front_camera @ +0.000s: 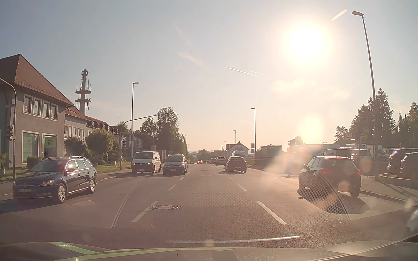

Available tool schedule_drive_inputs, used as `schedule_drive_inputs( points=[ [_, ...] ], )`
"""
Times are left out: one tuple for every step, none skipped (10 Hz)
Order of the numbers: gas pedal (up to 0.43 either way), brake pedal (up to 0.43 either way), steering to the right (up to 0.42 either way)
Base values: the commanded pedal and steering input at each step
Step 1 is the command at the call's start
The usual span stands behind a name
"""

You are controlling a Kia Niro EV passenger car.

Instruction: Follow the waypoints while adhering to traffic rules and regulations

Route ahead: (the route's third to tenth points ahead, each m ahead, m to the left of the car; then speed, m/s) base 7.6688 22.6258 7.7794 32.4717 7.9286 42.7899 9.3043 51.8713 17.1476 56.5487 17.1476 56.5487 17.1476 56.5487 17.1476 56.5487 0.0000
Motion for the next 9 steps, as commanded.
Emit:
schedule_drive_inputs(
  points=[
    [0.000,0.274,0.002],
    [0.000,0.274,0.002],
    [0.000,0.274,0.002],
    [0.000,0.274,0.002],
    [0.000,0.274,0.002],
    [0.000,0.274,0.002],
    [0.000,0.274,0.002],
    [0.000,0.274,0.002],
    [0.000,0.274,0.002]
  ],
)
